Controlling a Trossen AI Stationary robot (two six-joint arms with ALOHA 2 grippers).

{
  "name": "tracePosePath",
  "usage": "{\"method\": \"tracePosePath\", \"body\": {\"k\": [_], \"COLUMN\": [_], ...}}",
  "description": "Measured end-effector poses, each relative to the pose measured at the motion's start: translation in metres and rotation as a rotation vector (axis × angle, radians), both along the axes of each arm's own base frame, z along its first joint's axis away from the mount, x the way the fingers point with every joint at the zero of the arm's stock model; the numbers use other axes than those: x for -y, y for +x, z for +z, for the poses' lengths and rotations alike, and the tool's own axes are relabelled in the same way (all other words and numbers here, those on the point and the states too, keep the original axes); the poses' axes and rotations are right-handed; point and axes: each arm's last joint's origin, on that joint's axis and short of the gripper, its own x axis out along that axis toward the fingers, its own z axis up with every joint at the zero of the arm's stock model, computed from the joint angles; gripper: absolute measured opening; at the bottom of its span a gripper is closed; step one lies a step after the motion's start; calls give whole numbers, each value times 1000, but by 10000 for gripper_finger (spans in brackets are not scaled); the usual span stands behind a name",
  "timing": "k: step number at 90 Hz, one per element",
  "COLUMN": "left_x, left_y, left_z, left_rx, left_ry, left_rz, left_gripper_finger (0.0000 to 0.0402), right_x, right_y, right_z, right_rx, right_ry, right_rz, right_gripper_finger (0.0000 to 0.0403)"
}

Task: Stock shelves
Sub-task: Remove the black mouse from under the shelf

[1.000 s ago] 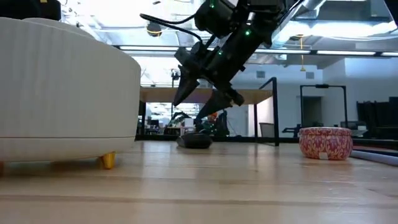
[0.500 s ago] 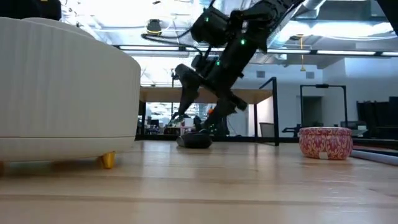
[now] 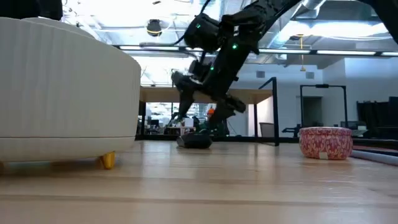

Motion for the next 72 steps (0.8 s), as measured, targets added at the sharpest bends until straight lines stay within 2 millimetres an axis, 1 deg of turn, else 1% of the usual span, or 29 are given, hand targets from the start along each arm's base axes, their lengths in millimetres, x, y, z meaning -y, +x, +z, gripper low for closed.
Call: {"method": "tracePosePath", "body": {"k": [6, 12, 17, 23, 28, 37, 57, 65, 72], "left_x": [0, 0, 0, 0, 0, 0, 1, 1, 1], "left_y": [0, 0, 0, 0, 0, 0, 1, 1, 1], "left_z": [0, 0, 0, 0, 0, 0, 1, 1, 1], "left_rx": [2, -4, -2, -2, 1, 4, 11, 14, 16], "left_ry": [-2, -7, -9, -8, -9, -8, -10, -11, -10], "left_rz": [0, -2, -2, -3, -2, -2, -1, -1, 0], "left_gripper_finger": [257, 257, 257, 257, 257, 257, 257, 257, 257], "right_x": [-2, -3, -3, -3, 0, 0, -3, -4, -6], "right_y": [13, 19, 28, 33, 38, 41, 41, 41, 41], "right_z": [-1, -7, -8, -14, -14, -23, -26, -26, -26], "right_rx": [-7, -92, -110, -177, -195, -247, -256, -257, -261], "right_ry": [-8, -10, -14, -3, 7, 38, 105, 118, 122], "right_rz": [32, 47, 46, 47, 46, 52, 12, 15, 20], "right_gripper_finger": [363, 363, 363, 363, 363, 363, 362, 353, 335]}}
